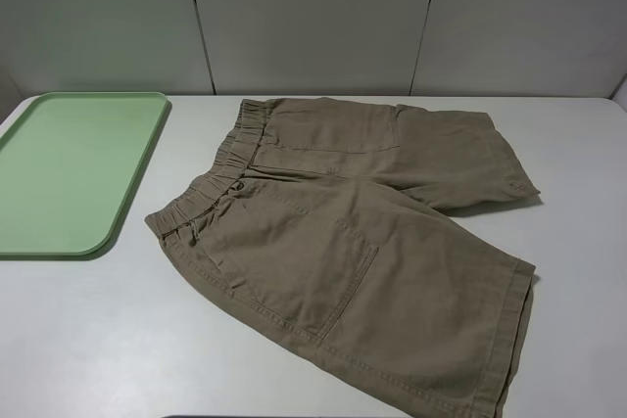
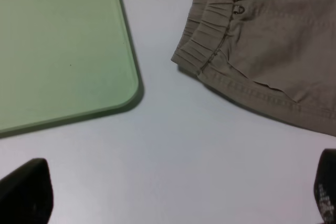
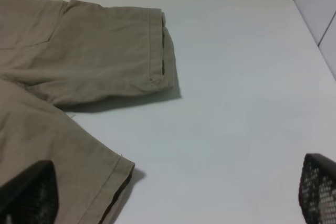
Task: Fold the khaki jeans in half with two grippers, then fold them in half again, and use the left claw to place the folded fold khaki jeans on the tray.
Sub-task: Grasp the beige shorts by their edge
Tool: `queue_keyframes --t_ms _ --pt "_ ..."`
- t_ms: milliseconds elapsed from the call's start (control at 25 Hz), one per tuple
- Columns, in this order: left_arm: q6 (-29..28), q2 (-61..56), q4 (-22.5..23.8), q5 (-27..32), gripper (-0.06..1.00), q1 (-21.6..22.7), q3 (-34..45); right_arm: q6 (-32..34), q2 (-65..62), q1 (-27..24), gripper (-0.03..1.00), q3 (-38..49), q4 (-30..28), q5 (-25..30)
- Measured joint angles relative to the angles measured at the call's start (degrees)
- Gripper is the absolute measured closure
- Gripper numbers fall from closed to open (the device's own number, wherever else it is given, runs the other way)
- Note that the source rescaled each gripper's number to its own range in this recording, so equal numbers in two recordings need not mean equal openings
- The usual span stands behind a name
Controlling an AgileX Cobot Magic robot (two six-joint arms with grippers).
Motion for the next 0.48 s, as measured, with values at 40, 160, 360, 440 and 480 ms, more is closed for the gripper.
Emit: queue_keyframes --t_ms 40,160,360,440,480 --pt "0.0 0.0 0.0 0.0 -0.06 0.0 0.0 0.0 0.0 0.0 -0.03 0.0 0.0 0.0" --pt "0.0 0.0 0.0 0.0 -0.06 0.0 0.0 0.0 0.0 0.0 -0.03 0.0 0.0 0.0" --pt "0.0 0.0 0.0 0.0 -0.06 0.0 0.0 0.0 0.0 0.0 -0.03 0.0 0.0 0.0" --pt "0.0 0.0 0.0 0.0 -0.06 0.0 0.0 0.0 0.0 0.0 -0.03 0.0 0.0 0.0" --pt "0.0 0.0 0.0 0.0 -0.06 0.0 0.0 0.0 0.0 0.0 -0.03 0.0 0.0 0.0"
